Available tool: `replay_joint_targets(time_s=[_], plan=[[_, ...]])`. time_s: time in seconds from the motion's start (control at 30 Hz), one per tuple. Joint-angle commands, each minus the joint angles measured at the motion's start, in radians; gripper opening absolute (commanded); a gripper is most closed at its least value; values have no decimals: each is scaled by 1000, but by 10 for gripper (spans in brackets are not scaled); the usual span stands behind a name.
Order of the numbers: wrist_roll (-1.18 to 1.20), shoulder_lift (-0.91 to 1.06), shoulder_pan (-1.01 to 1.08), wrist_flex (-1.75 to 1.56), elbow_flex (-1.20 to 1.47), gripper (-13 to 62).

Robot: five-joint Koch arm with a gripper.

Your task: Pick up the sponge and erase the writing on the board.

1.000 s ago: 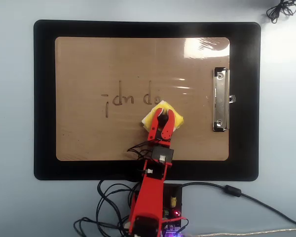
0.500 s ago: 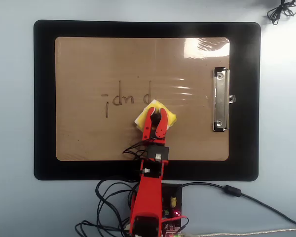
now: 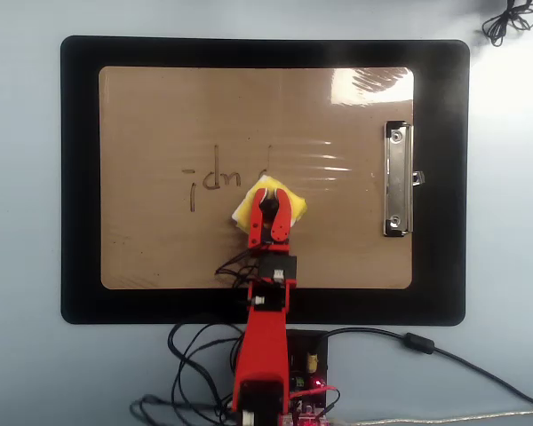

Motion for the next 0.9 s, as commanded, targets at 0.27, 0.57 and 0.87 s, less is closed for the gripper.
replay_joint_targets(time_s=[0.27, 0.57, 0.87], plan=[[-37, 112, -117, -18, 87, -77], [-81, -394, -140, 14, -488, -77], [-81, 87, -279, 89, -8, -76]])
